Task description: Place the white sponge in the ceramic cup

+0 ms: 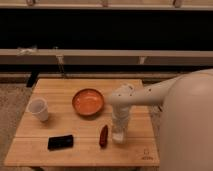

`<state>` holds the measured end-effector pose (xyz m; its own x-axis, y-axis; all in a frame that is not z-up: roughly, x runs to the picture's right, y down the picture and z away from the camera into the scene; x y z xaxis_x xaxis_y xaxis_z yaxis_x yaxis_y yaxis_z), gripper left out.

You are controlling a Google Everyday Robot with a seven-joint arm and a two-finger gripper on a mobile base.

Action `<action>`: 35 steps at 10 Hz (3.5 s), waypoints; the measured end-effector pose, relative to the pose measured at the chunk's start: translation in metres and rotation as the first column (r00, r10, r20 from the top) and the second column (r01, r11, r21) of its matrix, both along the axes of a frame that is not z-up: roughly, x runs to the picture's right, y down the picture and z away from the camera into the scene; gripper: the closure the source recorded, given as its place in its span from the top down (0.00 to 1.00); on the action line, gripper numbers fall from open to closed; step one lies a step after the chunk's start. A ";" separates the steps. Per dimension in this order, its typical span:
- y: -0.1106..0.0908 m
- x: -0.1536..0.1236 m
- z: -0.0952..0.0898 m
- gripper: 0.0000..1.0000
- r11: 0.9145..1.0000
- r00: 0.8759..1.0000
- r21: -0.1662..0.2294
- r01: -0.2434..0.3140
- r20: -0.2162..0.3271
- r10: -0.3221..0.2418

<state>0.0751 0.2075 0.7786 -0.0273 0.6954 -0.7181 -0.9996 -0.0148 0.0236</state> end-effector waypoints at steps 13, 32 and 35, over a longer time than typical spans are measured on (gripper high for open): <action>-0.183 -0.223 -0.041 0.00 0.816 0.600 0.527 0.236 0.582 -0.549; -0.211 -0.311 -0.088 0.00 0.702 -0.108 0.706 0.092 0.708 -0.698; -0.215 -0.333 -0.090 0.00 0.681 -0.170 0.724 0.110 0.688 -0.705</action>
<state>-0.2584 -0.0078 0.6888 0.7843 0.3494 0.5125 0.1456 0.6995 -0.6997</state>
